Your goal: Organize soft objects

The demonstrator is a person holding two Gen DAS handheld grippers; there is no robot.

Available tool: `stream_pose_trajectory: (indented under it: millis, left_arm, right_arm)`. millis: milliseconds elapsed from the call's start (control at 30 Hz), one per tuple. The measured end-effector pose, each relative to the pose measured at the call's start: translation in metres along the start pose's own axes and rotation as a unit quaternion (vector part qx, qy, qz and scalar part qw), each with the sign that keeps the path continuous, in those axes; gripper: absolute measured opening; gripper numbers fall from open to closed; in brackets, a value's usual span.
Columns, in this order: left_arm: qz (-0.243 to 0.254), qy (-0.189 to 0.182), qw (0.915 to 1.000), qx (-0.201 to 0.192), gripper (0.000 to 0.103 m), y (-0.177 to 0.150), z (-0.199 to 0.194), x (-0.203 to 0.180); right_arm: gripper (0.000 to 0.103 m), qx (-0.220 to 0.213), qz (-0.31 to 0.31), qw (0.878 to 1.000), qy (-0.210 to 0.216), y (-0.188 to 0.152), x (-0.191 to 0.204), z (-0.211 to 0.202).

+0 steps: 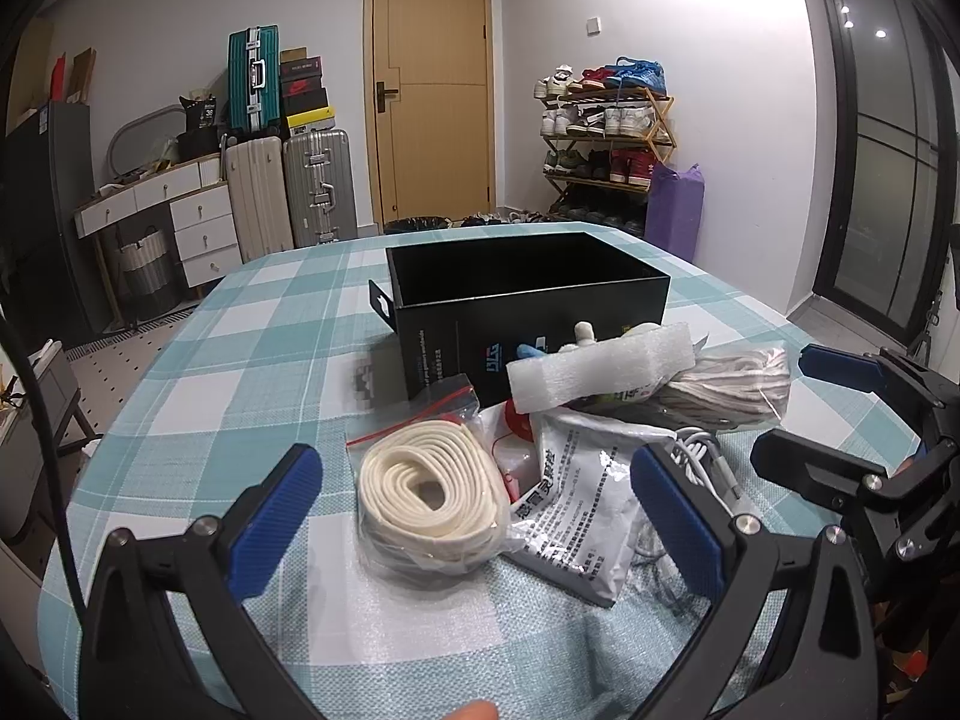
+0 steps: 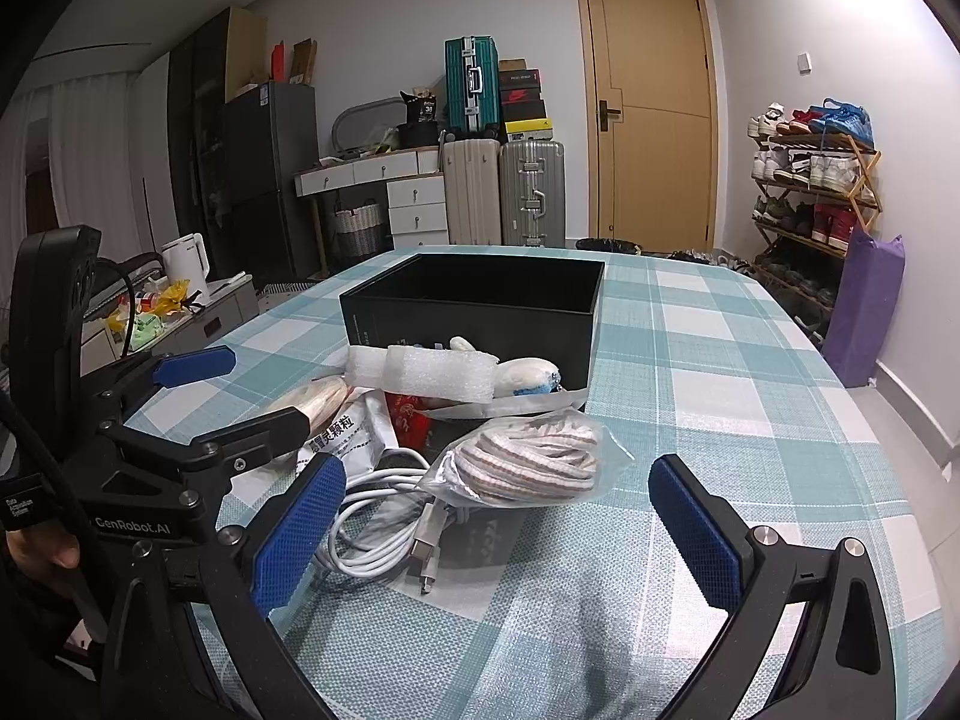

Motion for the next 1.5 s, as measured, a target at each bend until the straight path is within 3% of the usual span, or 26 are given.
stream_pose_trajectory:
  millis: [1500]
  left_arm:
    - [-0.009, 0.005, 0.9999, 0.001, 0.103, 0.0023, 0.0001, 0.0055]
  right_arm:
    - [0.103, 0.003, -0.002, 1.0, -0.002, -0.0012, -0.0012, -0.0002]
Point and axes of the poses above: each gripper's, at about its wrist camera, not at the fingertips, and z roughly the way its jaws point, x to its left, y to its top, the point moved 10 cm from there along z, roughly the way its jaws point, and after that the axes turned 1 degree about -y, right-handed, at the moved point
